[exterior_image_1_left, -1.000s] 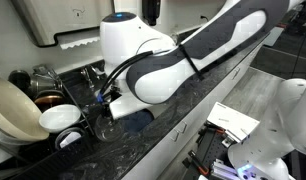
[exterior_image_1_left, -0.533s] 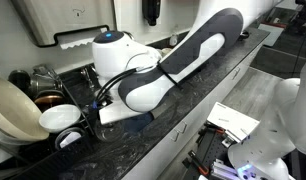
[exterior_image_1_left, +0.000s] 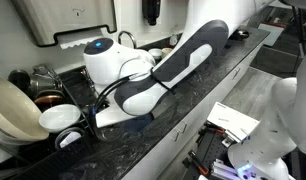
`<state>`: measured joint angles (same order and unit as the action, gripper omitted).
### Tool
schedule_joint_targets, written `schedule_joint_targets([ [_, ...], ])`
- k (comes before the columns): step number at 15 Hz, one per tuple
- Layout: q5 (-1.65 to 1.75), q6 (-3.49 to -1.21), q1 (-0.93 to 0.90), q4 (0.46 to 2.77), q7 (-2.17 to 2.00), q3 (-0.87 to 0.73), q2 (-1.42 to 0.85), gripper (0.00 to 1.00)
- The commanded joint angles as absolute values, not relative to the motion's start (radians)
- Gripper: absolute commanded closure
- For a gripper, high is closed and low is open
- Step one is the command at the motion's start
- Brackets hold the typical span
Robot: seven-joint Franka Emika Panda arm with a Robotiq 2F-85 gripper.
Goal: Move the glass cup to the right side of the counter.
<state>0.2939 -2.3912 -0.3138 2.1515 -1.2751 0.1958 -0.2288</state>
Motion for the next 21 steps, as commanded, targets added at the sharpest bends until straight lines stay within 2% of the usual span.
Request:
schedule_joint_targets([
  [1,0.303,-2.34,-0.341,2.103,-1.294,0.18,-0.261,0.77],
  [4,0.295,-2.315,-0.341,2.099,-1.293,0.178,-0.254,0.96],
  [5,0.289,-2.309,-0.337,2.102,-1.29,0.177,-0.245,0.99],
  [12,0.294,-2.277,-0.283,2.156,-1.335,0.113,-0.116,0.99],
  [21,0.282,-2.163,-0.055,2.296,-1.268,-0.026,0.023,0.99],
])
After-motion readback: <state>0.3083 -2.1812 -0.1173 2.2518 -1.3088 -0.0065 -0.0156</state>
